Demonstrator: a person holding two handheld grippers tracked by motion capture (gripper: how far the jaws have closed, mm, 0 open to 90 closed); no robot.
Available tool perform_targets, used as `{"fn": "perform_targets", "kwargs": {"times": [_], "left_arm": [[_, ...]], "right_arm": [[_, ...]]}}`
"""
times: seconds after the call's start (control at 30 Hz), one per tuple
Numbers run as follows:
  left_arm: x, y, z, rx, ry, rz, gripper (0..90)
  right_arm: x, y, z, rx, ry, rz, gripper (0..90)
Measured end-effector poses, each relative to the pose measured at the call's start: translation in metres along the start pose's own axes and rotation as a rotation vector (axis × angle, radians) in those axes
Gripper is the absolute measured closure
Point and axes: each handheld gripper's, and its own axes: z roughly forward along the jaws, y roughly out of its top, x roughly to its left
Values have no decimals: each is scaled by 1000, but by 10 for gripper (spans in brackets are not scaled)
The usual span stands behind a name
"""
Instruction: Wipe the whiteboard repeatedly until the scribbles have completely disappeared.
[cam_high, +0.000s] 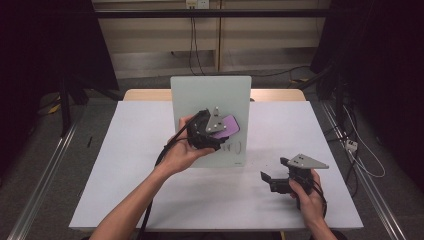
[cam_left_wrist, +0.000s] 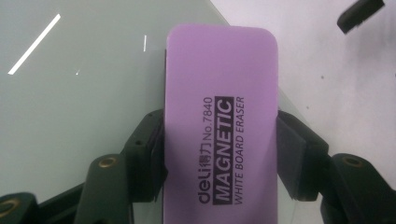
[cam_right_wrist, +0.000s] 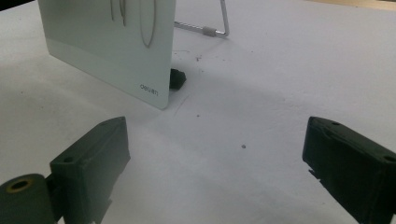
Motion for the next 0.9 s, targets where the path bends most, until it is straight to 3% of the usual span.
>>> {"fn": "perform_targets", "kwargs": {"times": [0.17, 0.43, 0.53, 0.77, 0.9], "left_arm": [[-12, -11, 7, 47, -15, 43, 410], [-28, -25, 16, 96, -48, 70, 410], [-32, -29, 19, 131, -63, 102, 410], [-51, -40, 36, 188, -124, 123, 410], [-52, -41, 39, 195, -144, 123, 410]], "right_arm": [[0, 0, 0, -1, -1, 0, 74], [0, 0, 0, 0, -2, 1, 75], [1, 0, 0, 0, -1, -2, 74], [0, 0, 0, 0, -1, 0, 75], [0, 0, 0, 0, 0, -2, 75]]}}
